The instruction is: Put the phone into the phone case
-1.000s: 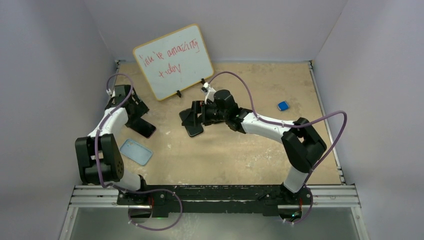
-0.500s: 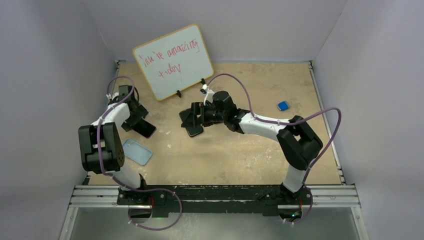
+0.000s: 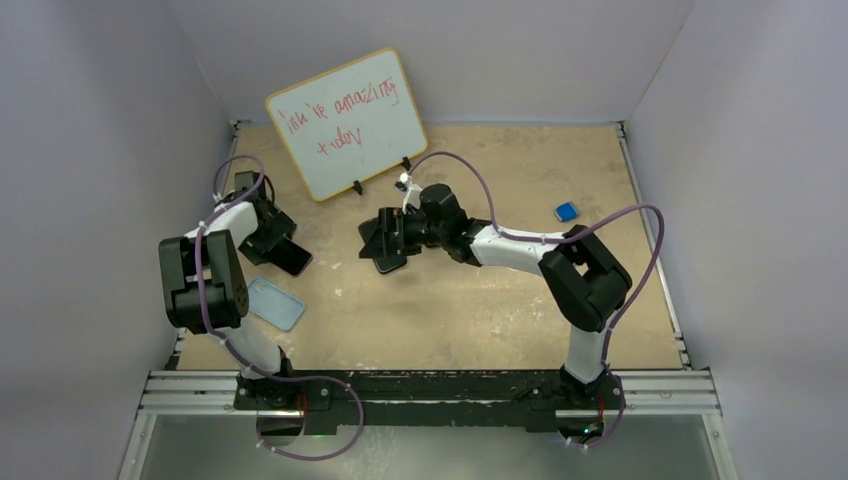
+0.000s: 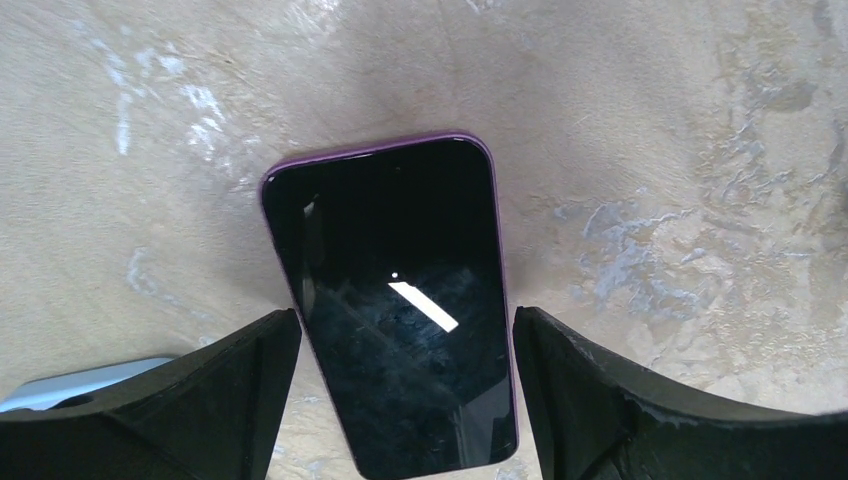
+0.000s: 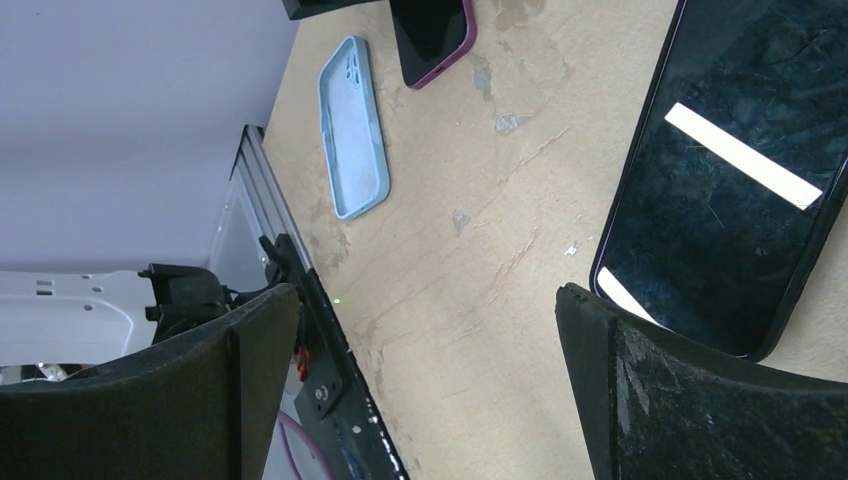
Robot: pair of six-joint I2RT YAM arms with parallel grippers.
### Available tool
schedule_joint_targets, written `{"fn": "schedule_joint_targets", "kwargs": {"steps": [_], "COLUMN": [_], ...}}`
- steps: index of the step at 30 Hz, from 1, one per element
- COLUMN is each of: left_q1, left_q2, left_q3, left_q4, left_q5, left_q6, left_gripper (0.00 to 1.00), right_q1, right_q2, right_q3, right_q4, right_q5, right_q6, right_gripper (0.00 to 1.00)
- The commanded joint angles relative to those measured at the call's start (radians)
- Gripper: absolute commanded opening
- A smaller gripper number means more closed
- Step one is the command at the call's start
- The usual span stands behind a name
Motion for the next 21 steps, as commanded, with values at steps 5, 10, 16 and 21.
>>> {"fn": "schedule_joint_targets", "kwargs": {"steps": [5,10,16,21], "left_q1": [0.013,0.014,-0.001,-0.031], "left_q2": [0.075,0.094,0.204,0.263], "left_q3": [0.067,0.075,0.183,0.229], "left_q4": [0.004,0.022,-0.085,-0.184], "left_q5": [0.067,0.089,0.100,0.053], "left_q6": [0.006,0.014,0.070,0.112], "left_gripper": [0.81,0.80,0.81,0.78], "right_q1": [0.000,0.000,0.001,0.000], "right_q2": [-0.001,0.008,0.002,0.027], "right_q3": [0.026,0.021,0.000,0.031], "right_q4": [0.068,0.049,0.073,0.059], "right_q5": [0.009,0.008,-0.001,-0.015], "right_q6": [0.011,-0.016,0.001,0.011], "right_gripper": [0.99,0.99,0.99,0.99]}}
